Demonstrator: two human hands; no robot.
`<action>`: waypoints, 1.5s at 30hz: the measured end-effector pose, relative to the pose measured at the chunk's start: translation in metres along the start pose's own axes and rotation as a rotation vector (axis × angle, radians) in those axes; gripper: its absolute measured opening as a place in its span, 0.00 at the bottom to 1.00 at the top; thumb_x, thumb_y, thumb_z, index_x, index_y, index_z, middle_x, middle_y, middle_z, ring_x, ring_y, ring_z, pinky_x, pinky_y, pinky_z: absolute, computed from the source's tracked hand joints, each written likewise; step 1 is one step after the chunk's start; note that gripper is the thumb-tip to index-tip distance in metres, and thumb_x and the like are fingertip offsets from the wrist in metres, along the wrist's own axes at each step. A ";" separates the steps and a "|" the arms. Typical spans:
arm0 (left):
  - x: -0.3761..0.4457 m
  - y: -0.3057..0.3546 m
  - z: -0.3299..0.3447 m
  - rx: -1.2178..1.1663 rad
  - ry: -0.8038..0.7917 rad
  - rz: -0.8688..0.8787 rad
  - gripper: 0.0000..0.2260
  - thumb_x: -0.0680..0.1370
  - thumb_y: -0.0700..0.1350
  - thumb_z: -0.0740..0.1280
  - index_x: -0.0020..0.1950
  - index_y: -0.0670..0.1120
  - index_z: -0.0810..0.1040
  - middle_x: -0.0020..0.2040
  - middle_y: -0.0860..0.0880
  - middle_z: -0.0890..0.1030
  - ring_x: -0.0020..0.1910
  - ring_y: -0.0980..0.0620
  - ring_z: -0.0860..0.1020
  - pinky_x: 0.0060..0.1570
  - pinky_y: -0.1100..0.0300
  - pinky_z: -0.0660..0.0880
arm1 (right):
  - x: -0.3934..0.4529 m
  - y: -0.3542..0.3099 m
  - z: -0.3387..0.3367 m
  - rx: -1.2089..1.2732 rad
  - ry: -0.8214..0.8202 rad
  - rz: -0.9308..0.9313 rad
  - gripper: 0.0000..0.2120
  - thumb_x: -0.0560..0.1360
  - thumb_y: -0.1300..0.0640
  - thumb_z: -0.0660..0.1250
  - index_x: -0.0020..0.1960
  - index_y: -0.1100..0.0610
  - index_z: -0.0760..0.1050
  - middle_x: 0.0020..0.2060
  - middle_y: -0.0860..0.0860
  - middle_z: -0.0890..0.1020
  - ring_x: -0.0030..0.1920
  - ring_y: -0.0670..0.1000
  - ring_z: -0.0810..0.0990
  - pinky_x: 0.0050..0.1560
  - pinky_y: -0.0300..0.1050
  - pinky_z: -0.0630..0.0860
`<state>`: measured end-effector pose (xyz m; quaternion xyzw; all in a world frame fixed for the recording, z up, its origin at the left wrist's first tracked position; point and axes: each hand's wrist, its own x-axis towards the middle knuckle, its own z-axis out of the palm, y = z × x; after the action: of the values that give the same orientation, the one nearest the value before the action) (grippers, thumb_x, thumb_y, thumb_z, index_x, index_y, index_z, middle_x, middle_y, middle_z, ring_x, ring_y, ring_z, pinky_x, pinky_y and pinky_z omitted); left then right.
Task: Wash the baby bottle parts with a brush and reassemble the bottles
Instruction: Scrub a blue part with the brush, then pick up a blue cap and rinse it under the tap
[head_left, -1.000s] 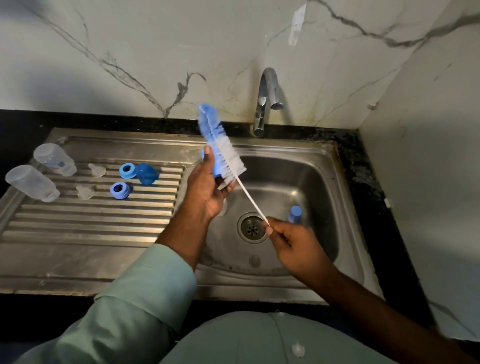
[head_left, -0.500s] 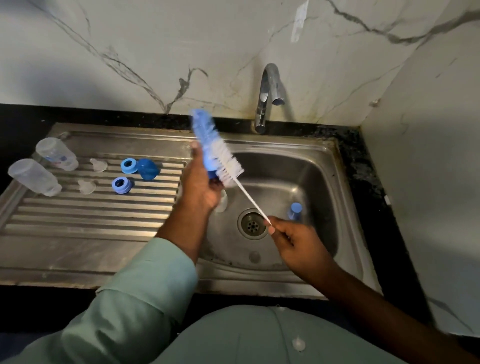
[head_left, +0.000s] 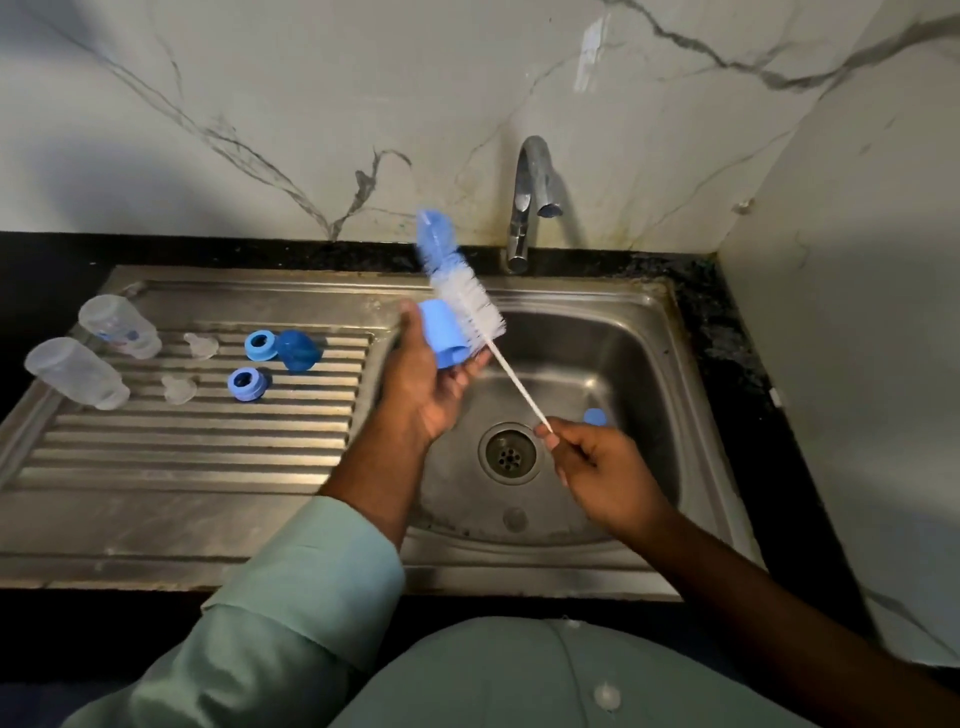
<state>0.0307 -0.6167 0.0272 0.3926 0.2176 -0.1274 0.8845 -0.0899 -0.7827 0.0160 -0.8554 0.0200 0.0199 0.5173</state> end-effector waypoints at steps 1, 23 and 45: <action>0.003 0.008 -0.003 -0.037 0.040 0.008 0.25 0.80 0.62 0.58 0.65 0.43 0.75 0.58 0.41 0.82 0.54 0.43 0.82 0.49 0.49 0.81 | -0.007 0.003 -0.003 -0.012 -0.013 -0.047 0.09 0.79 0.58 0.63 0.51 0.59 0.81 0.25 0.37 0.75 0.29 0.38 0.74 0.35 0.30 0.68; -0.005 -0.113 0.088 0.409 -0.070 -0.271 0.08 0.79 0.53 0.67 0.52 0.50 0.75 0.42 0.49 0.76 0.39 0.52 0.74 0.36 0.59 0.75 | -0.052 0.097 -0.083 -0.036 0.506 0.164 0.09 0.77 0.62 0.66 0.53 0.53 0.82 0.36 0.46 0.79 0.38 0.41 0.78 0.41 0.30 0.71; 0.010 -0.168 0.112 0.660 -0.168 0.042 0.23 0.73 0.30 0.72 0.66 0.41 0.72 0.50 0.44 0.76 0.41 0.51 0.76 0.26 0.71 0.72 | -0.009 0.165 -0.124 -0.790 0.596 0.235 0.10 0.71 0.61 0.68 0.51 0.63 0.80 0.45 0.62 0.79 0.44 0.64 0.77 0.49 0.53 0.74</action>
<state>0.0049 -0.8117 -0.0185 0.6500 0.0827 -0.2046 0.7271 -0.1064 -0.9686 -0.0720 -0.9461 0.2537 -0.1610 0.1206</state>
